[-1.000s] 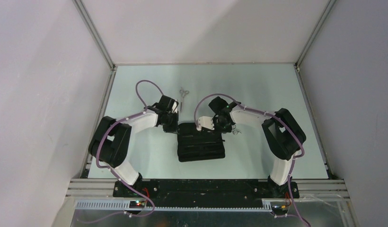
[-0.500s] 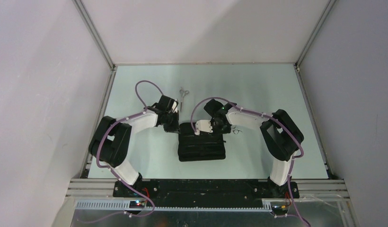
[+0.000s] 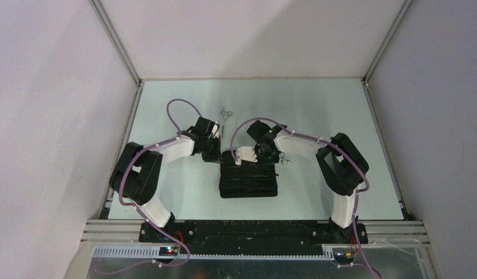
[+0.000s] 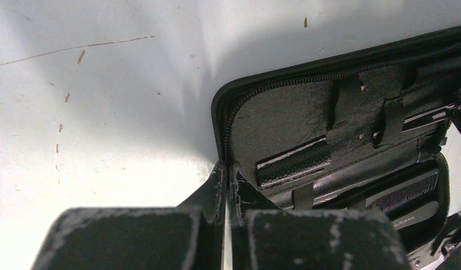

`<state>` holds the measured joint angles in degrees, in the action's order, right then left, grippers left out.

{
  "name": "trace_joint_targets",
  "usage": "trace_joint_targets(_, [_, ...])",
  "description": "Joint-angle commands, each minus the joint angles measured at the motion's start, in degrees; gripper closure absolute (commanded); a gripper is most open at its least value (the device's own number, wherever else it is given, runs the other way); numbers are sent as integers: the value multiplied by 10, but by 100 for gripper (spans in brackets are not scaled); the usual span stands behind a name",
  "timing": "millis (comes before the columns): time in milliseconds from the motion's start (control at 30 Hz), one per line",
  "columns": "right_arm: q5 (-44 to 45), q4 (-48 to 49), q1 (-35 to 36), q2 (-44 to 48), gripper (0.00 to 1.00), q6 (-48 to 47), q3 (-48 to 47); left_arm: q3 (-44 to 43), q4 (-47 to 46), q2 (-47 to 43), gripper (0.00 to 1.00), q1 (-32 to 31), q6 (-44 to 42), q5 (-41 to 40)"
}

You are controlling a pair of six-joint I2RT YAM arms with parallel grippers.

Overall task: Sort the hair-cutting tools
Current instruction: Place the scissors at the center of the board.

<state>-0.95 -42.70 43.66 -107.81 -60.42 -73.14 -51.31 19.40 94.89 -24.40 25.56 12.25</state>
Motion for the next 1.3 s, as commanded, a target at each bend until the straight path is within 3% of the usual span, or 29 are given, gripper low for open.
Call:
trace_joint_targets(0, [-53, 31, 4, -11, 100, 1, -20, 9, -26, 9, 100, -8, 14, 21])
trace_joint_targets(633, [-103, 80, 21, -24, 96, -2, -21, 8, -27, 11, 100, -8, 16, 27])
trace_joint_targets(767, [-111, 81, 23, -24, 89, 1, -27, 8, -27, 11, 100, -9, 15, 27])
trace_joint_targets(900, [-113, 78, 22, -23, 71, 3, -30, 9, -25, 9, 100, -8, 14, 24])
trace_joint_targets(1100, [-117, 59, 23, -5, 62, 6, -30, 8, -22, 7, 100, -8, 14, 19])
trace_joint_targets(1267, [-111, 35, 10, 19, 60, 33, -30, 9, -20, 4, 100, -8, 14, 15])
